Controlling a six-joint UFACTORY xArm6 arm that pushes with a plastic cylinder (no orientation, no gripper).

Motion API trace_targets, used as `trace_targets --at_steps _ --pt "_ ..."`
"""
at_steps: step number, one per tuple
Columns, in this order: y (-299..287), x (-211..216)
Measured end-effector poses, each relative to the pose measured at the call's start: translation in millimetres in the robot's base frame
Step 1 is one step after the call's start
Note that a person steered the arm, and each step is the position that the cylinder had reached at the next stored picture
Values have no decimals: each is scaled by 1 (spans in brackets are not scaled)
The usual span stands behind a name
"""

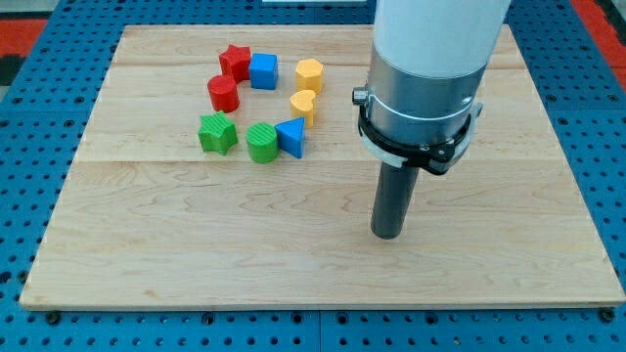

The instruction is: Move the green blocks below the cube to make a vertical line

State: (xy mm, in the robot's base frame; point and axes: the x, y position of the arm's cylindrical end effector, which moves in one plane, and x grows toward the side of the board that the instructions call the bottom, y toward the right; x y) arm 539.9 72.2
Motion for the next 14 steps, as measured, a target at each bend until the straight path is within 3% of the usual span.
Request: trace_targets --at_steps 2,3,4,6,8,10,12,13,14 --pt "-34 3" --pt "-164 -22" --pt "-215 -93" --pt "-180 -139" --pt "-172 -156" --pt "-232 -156" --pt "-190 -188" --pt "-171 -188" --pt "-194 -163"
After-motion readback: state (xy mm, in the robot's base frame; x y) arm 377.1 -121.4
